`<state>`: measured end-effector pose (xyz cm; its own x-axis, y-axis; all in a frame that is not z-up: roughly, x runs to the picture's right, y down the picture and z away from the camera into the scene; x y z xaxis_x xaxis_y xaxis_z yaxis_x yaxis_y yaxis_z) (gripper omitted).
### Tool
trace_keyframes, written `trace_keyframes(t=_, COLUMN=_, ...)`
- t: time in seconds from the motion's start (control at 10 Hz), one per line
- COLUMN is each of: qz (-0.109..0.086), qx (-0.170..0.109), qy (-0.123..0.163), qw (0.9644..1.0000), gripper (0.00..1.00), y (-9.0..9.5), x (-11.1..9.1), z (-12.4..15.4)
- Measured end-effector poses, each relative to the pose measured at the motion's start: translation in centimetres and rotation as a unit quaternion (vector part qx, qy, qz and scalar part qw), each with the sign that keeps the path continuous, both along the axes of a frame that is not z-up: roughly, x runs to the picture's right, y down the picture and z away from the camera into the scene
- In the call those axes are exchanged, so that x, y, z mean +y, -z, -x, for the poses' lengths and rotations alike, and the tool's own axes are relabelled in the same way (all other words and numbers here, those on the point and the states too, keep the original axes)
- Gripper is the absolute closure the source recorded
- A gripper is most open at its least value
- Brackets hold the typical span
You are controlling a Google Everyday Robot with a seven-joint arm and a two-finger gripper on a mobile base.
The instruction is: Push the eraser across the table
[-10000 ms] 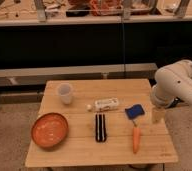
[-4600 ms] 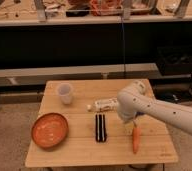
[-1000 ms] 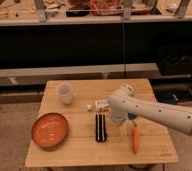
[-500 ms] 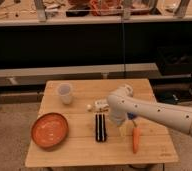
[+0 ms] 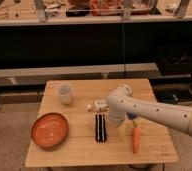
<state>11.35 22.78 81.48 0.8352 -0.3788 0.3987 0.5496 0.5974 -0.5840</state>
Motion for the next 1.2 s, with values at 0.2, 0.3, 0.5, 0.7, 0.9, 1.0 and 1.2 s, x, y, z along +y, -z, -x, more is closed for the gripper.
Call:
trace_keyframes(t=0.2, qz=0.002, qx=-0.002, qy=0.003, qw=1.0000, gripper=0.32, y=0.0, x=0.1, z=0.3)
trace_keyframes(t=0.3, qz=0.003, qx=-0.003, qy=0.005, qw=1.0000, gripper=0.41, y=0.0, x=0.1, z=0.4)
trace_keyframes(t=0.5, qz=0.004, qx=-0.005, qy=0.008, qw=0.9999, gripper=0.61, y=0.0, x=0.2, z=0.7)
trace_keyframes(t=0.7, qz=0.004, qx=-0.007, qy=0.011, qw=0.9999, gripper=0.81, y=0.0, x=0.2, z=0.9)
trace_keyframes(t=0.9, qz=0.004, qx=-0.014, qy=0.022, qw=0.9997, gripper=0.97, y=0.1, x=0.4, z=1.8)
trace_keyframes(t=1.0, qz=0.003, qx=-0.018, qy=0.031, qw=0.9994, gripper=0.98, y=0.1, x=0.5, z=2.8)
trace_keyframes(t=1.2, qz=0.001, qx=-0.030, qy=0.051, qw=0.9982, gripper=0.98, y=0.2, x=0.6, z=5.2)
